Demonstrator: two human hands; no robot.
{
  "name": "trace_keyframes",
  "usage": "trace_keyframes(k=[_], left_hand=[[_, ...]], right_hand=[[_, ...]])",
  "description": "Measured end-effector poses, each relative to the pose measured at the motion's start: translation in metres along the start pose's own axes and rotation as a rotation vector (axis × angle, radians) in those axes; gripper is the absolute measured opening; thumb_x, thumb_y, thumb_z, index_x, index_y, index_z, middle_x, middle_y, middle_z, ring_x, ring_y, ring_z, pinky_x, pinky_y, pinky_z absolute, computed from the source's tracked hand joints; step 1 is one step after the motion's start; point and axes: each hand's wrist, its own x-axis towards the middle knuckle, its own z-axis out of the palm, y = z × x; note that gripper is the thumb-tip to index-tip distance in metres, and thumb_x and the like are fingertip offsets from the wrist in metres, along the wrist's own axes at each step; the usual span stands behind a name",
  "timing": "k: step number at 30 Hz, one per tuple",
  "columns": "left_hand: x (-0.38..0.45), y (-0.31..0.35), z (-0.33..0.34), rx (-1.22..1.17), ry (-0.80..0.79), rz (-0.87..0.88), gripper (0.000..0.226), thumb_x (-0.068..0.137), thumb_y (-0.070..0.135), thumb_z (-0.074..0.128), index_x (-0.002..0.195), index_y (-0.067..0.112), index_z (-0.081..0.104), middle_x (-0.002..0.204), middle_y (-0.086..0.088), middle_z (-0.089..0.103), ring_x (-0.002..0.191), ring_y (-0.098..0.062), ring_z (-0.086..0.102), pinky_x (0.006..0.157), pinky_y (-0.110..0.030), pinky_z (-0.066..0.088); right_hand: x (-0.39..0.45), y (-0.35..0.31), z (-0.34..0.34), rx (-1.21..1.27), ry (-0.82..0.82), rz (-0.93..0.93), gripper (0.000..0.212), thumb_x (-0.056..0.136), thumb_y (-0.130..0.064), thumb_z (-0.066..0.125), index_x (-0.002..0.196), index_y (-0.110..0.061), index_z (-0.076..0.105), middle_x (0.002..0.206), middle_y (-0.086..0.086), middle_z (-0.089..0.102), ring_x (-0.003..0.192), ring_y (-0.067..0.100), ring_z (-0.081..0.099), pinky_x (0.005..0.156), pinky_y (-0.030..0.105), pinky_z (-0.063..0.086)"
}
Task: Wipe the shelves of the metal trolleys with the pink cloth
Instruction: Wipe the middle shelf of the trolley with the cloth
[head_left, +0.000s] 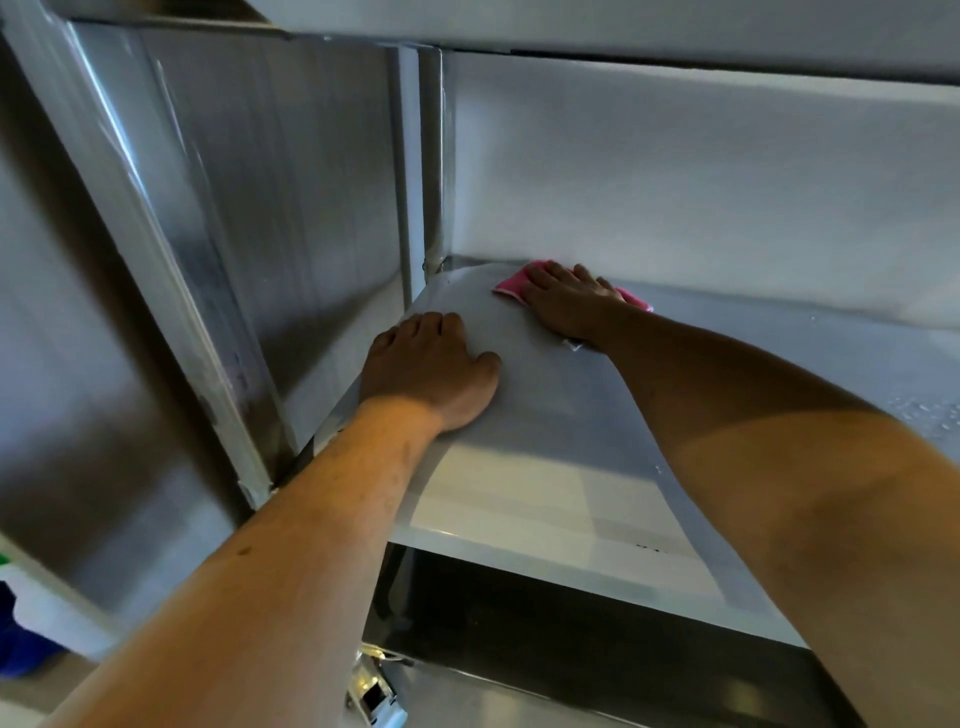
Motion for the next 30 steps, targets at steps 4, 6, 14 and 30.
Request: trace_keyframes(k=[4, 6, 14, 30], left_hand=[[0.0, 0.0, 0.001, -0.002, -0.006, -0.006, 0.054, 0.094, 0.051, 0.035, 0.134, 0.017, 0.048, 0.143, -0.009, 0.049, 0.134, -0.028, 0.042, 0.11, -0.043, 0.03], [0.001, 0.0, 0.002, -0.003, -0.005, -0.01, 0.054, 0.093, 0.051, 0.034, 0.132, 0.017, 0.049, 0.143, -0.009, 0.049, 0.134, -0.028, 0.043, 0.108, -0.042, 0.031], [0.002, -0.001, 0.002, 0.012, -0.029, -0.018, 0.057, 0.089, 0.054, 0.026, 0.127, 0.02, 0.05, 0.143, -0.01, 0.048, 0.134, -0.027, 0.042, 0.106, -0.042, 0.032], [0.005, -0.001, 0.003, 0.085, -0.005, -0.008, 0.051, 0.094, 0.051, 0.027, 0.125, 0.019, 0.05, 0.143, -0.013, 0.048, 0.134, -0.027, 0.041, 0.106, -0.041, 0.032]], right_hand=[[-0.013, 0.019, -0.001, 0.011, 0.012, 0.048, 0.062, 0.107, -0.055, 0.016, 0.164, -0.031, 0.009, 0.172, -0.002, 0.002, 0.157, 0.034, 0.002, 0.125, 0.058, 0.007], [-0.02, 0.032, -0.002, 0.004, -0.001, 0.063, 0.061, 0.108, -0.054, 0.016, 0.164, -0.03, 0.009, 0.172, -0.001, 0.001, 0.157, 0.034, 0.002, 0.125, 0.059, 0.008], [-0.065, 0.103, -0.007, 0.001, -0.018, 0.185, 0.065, 0.107, -0.057, 0.014, 0.164, -0.028, 0.006, 0.173, 0.002, 0.0, 0.157, 0.036, 0.002, 0.125, 0.058, 0.008], [-0.081, 0.124, -0.006, 0.026, -0.01, 0.243, 0.061, 0.109, -0.053, 0.019, 0.164, -0.028, 0.01, 0.172, 0.002, 0.003, 0.156, 0.038, 0.005, 0.123, 0.063, 0.01]])
